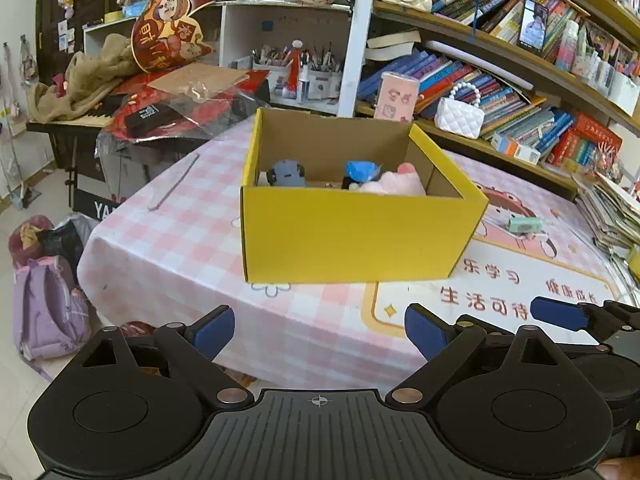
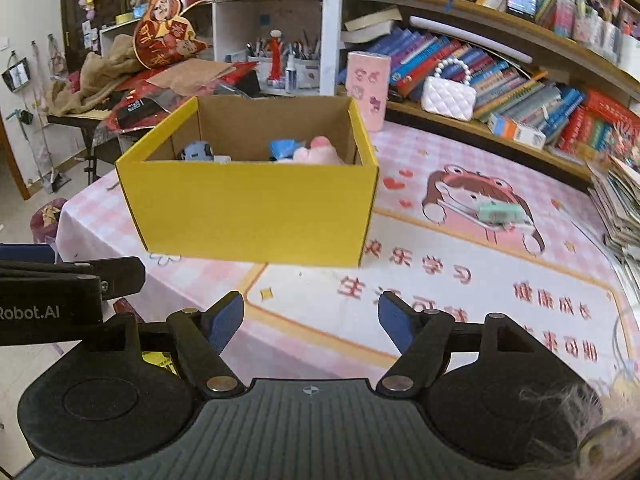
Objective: Organize objects
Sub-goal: 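Withdraw both open tools from the box back toward the mat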
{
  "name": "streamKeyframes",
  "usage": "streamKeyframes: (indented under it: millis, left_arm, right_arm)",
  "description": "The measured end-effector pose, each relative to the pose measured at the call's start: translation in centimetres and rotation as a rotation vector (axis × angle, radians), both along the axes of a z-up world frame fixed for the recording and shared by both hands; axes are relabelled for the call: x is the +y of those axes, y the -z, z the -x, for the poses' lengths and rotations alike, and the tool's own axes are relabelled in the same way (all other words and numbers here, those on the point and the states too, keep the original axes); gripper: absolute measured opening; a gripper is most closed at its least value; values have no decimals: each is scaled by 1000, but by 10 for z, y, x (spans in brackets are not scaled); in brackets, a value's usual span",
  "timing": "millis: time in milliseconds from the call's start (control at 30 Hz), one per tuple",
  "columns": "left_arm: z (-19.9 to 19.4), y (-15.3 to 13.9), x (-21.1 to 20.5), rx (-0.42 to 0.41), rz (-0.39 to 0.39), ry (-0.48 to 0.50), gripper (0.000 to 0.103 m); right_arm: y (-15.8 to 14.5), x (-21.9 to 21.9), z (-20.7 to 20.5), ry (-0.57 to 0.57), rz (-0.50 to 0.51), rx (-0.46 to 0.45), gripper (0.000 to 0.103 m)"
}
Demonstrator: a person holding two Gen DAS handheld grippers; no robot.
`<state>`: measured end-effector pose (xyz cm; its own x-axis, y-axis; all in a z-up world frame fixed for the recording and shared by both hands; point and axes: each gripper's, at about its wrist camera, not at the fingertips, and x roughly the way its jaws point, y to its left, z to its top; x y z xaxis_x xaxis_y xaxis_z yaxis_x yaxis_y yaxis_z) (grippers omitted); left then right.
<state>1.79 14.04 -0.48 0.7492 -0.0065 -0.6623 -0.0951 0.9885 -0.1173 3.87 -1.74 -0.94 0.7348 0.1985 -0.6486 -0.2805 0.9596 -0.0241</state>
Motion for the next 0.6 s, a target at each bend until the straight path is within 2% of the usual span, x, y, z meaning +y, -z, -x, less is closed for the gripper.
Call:
streamKeyframes:
  millis: [333, 600]
  left_arm:
    - [15, 7, -12, 30, 4, 48, 94]
    - [14, 10, -35, 44, 6, 130, 95]
  right_arm:
    - [6, -17, 30, 89, 12, 14, 77]
    - [6, -46, 45, 191, 19, 16, 80]
